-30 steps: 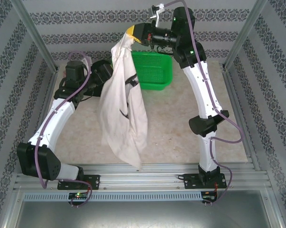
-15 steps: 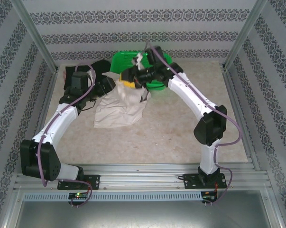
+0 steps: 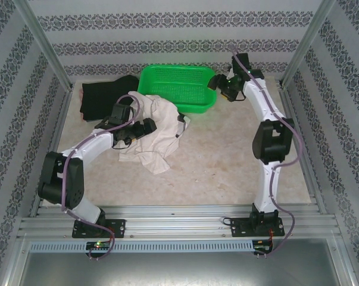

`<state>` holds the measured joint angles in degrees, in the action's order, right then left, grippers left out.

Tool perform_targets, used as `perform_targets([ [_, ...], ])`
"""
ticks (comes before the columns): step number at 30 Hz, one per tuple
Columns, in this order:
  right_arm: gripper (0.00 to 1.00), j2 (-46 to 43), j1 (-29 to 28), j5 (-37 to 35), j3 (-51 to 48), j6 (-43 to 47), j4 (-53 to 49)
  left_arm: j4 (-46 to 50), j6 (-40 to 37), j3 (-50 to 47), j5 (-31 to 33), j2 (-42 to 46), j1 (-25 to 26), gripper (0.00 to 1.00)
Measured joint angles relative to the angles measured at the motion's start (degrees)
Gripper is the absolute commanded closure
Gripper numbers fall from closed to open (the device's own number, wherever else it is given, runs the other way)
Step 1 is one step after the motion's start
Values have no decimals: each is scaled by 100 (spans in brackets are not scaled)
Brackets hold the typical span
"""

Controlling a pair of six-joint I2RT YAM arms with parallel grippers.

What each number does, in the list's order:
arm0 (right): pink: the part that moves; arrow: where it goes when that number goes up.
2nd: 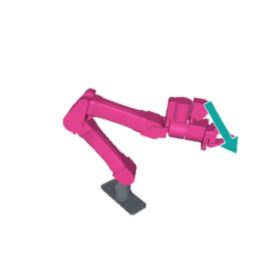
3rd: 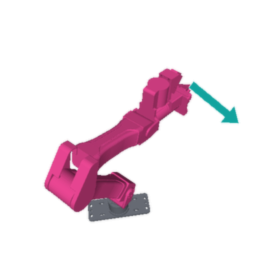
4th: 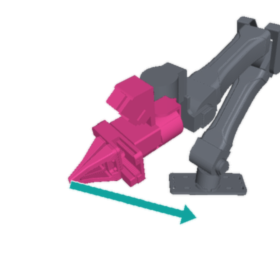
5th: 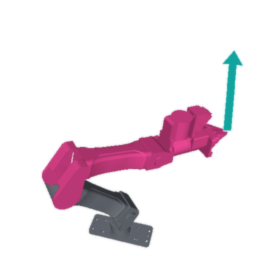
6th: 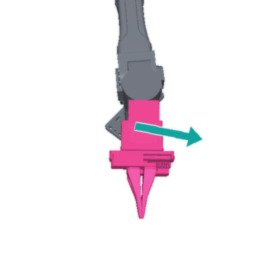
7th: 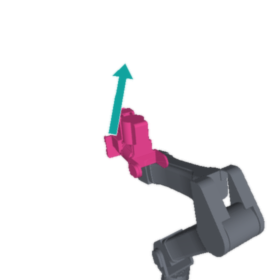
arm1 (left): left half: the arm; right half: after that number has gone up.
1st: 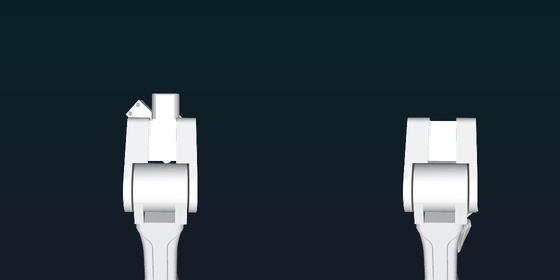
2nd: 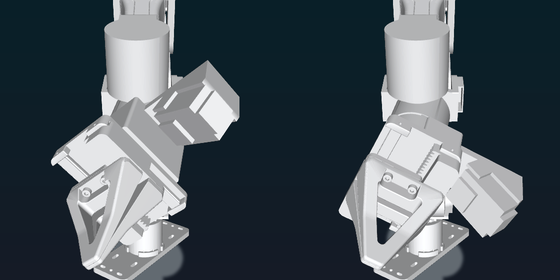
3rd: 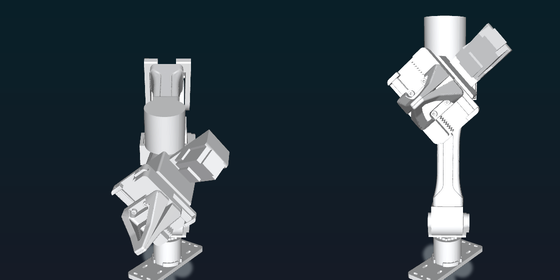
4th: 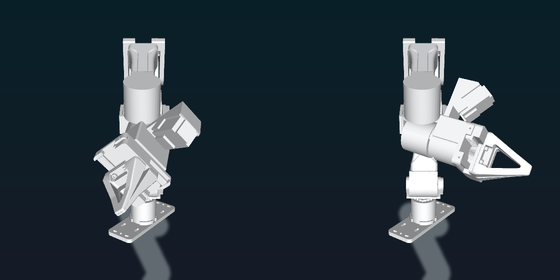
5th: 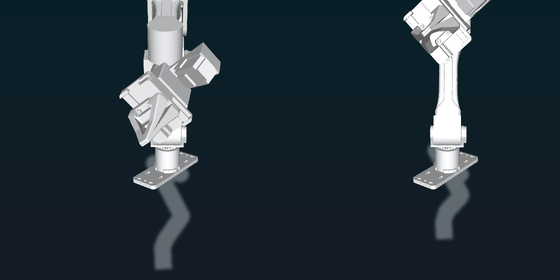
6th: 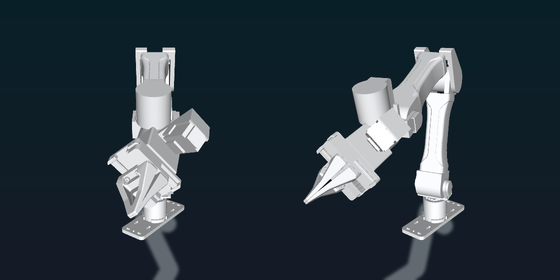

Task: Fold and stack the t-shirts

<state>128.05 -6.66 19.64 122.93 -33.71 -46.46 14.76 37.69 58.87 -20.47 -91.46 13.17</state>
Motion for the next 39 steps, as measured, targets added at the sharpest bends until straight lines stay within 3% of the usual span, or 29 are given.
perform_targets([
  [8,36,1473,-140,-122,1132,70,-289,-96,-131,81,-7,-590,-4,0],
  [9,41,1517,-146,-144,1182,72,-293,-120,-140,81,-11,-658,-4,0],
  [12,72,1453,-114,-234,1023,-136,-168,-289,-146,66,-72,-876,-4,1],
  [14,92,1134,-37,-223,350,-413,208,-407,-146,44,-136,-1001,-4,2],
  [16,100,697,70,-157,-382,-570,597,-503,-146,-28,-181,-1058,-4,2],
  [21,100,-994,540,-282,-2732,-1300,1296,-844,-120,-184,-256,-1054,0,3],
  [24,100,-2352,1250,-584,-4590,-2006,1746,-1102,-72,-278,-306,-1049,31,4],
  [27,100,-3388,1932,-1082,-5794,-2656,2020,-1259,-13,-264,-330,-1119,149,5],
  [30,100,-3871,2155,-1628,-6371,-3250,2260,-1469,37,-59,-369,-1357,343,8],
  [36,99,-3792,2037,-1897,-6605,-3950,2704,-1727,192,391,-564,-1790,649,10],
  [39,59,-3646,2041,-1867,-6581,-4048,2872,-1757,297,391,-708,-1768,675,7],
])
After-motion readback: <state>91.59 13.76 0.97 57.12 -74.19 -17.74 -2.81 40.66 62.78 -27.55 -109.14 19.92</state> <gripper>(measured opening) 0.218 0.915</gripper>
